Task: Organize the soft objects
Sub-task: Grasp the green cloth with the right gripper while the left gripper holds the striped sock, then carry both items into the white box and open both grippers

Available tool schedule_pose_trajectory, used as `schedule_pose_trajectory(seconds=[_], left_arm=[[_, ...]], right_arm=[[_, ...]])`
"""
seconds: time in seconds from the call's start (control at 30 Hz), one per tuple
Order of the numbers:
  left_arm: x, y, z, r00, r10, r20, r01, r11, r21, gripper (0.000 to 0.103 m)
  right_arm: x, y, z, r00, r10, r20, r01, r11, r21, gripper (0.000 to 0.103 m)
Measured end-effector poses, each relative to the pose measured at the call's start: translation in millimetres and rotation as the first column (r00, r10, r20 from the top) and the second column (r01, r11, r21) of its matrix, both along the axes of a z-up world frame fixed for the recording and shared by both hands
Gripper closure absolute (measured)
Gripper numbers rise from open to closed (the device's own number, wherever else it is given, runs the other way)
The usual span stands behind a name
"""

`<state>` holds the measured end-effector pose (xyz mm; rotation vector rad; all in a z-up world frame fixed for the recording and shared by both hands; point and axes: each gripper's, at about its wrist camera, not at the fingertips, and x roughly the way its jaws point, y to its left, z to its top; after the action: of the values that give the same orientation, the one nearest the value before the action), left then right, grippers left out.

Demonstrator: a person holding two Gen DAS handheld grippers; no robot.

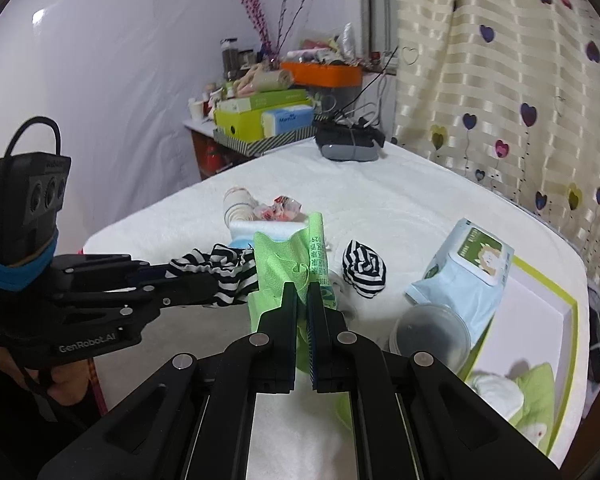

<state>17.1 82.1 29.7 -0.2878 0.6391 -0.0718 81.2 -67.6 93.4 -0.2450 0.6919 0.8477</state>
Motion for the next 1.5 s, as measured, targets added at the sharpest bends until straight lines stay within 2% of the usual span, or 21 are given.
schedule_pose_trajectory(seconds=[0.47, 0.67, 0.9, 1.1, 1.27, 1.5], left_arm=[[3.6, -13.4, 6.4, 1.0, -0.018, -0.001, 0.018, 1.0, 0.009, 0.088], [14.2, -26.4, 18.7, 0.999, -0.049, 0.02, 0.049, 0.999, 0.02, 0.088], [31.7, -60.8, 36.6, 0.99, -0.126, 0.06, 0.123, 0.991, 0.045, 0.088], [48.2, -97.6, 46.2, 0.977, -0.201, 0.071, 0.196, 0.978, 0.067, 0.088], [61.6, -121.3, 51.1, 0.966, -0.248, 0.071, 0.243, 0.967, 0.073, 0.088], [85.9, -148.9, 52.5, 0.955, -0.292, 0.057, 0.287, 0.954, 0.091, 0.088]], right_arm=[[-8.8, -23.1, 3.4, 0.999, -0.045, -0.008, 0.046, 0.996, 0.073, 0.099], [-5.7, -57.5, 11.4, 0.991, -0.133, 0.011, 0.131, 0.986, 0.106, 0.099], [3.9, -123.9, 25.7, 0.952, -0.304, 0.021, 0.297, 0.941, 0.165, 0.099], [12.2, -179.2, 27.6, 0.9, -0.437, -0.006, 0.427, 0.878, 0.217, 0.098], [22.8, -206.2, 24.9, 0.866, -0.499, -0.029, 0.49, 0.837, 0.245, 0.098], [55.2, -223.1, 7.9, 0.836, -0.545, -0.068, 0.545, 0.806, 0.231, 0.098]])
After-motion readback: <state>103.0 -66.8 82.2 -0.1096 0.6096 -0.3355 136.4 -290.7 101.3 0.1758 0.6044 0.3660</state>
